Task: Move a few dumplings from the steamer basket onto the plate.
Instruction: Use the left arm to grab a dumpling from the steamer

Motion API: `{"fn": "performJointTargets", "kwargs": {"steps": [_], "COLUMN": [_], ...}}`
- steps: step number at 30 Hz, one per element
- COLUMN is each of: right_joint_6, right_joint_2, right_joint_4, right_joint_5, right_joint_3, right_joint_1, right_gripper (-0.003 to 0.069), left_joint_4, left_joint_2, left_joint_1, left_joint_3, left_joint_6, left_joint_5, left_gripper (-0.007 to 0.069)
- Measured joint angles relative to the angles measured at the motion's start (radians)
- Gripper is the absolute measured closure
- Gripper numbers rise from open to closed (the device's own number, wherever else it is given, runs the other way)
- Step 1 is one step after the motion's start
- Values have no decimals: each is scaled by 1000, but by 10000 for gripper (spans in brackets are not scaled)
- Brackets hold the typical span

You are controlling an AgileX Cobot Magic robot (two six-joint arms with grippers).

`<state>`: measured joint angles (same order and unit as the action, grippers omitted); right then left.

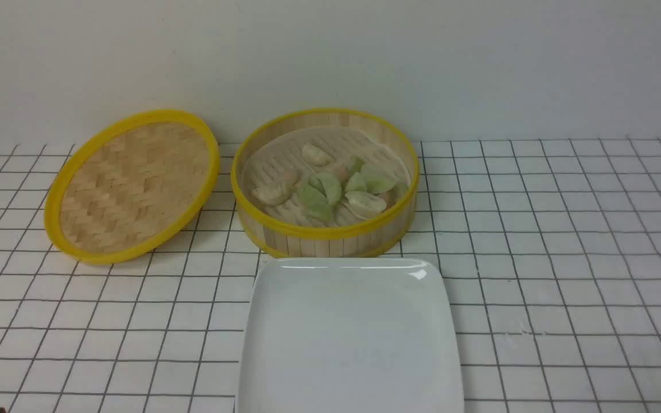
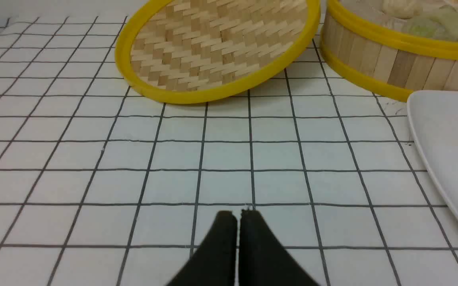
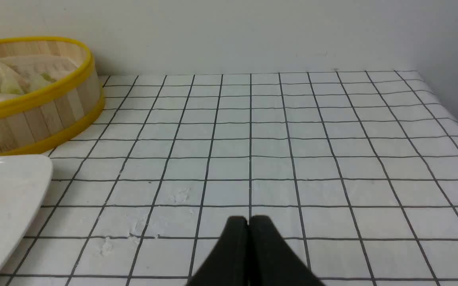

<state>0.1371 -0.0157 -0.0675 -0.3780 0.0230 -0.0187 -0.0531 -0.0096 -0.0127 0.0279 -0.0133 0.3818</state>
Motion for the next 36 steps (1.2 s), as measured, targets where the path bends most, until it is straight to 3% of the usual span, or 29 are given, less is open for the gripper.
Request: {"fn": "performJointTargets", "kwargs": {"steps": [25,32,36], "right_joint_6": [0,0,0], "right_joint_2": [0,0,0], "right_joint_4": [0,0,0], "right_joint_5": [0,0,0], "right_joint_3": [0,0,0], "right_joint_1": [0,0,0], "right_gripper": [673,673,673], "left_joint_4": [15,-306,-429], "left_joint_2": [0,0,0], "left_joint_1": [0,0,0], "left_joint_3": [0,1,2], "left_joint_6": [-10,-170,-175], "left_joint_5": [-31,-187,-248], "left_gripper": [631,631,631]}}
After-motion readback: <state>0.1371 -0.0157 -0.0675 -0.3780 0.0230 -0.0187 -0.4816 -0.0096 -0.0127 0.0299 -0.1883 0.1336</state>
